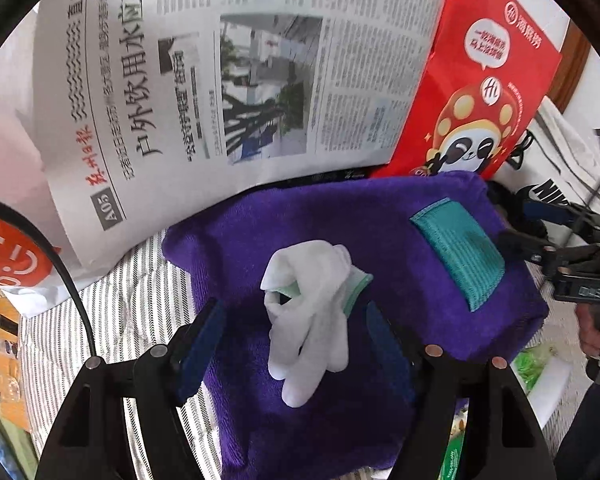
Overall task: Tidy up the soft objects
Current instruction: 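Open both grippers, releasing the glove and teal cloth onto the purple towel, then grasp the white sponge block with the right gripper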
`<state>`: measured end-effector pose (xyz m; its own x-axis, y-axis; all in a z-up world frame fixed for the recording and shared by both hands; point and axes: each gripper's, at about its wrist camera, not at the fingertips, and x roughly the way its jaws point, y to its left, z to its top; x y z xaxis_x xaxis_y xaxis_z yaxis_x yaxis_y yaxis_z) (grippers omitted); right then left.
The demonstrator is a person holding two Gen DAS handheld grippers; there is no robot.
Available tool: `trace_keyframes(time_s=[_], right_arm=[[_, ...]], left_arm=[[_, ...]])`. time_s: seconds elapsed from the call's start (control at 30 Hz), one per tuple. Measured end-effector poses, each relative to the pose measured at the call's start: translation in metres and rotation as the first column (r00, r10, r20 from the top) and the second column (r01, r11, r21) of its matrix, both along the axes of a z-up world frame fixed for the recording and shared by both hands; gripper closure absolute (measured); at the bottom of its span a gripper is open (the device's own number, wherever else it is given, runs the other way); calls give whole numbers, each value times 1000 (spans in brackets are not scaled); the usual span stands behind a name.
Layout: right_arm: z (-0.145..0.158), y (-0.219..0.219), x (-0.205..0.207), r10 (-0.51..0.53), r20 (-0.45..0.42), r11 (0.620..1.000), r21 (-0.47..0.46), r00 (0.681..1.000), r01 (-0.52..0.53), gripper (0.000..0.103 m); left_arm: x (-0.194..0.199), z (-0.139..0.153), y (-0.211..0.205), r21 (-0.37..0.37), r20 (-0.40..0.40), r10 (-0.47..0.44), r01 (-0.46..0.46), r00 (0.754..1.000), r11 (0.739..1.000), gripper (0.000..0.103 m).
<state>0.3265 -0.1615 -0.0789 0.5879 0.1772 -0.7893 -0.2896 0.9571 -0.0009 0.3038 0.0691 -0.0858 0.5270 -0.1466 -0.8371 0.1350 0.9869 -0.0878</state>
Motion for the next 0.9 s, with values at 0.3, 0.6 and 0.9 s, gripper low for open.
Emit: trace_keyframes(time_s=[0.3,0.6,0.9], right_arm=[[7,-31,-106,-59,5,998,-6,998,59,10],[-17,-40,-186,-169,-60,986,-17,984,169,10],[-35,-24,-190,-243,-181,949,158,953,272,10]], left_arm=[[-31,47,-8,5,92,17,-17,996,1000,30],[-92,54,-24,36,93,-30,26,995,999,29],[-175,28,-6,-10,56,-8,8,998,1000,29]])
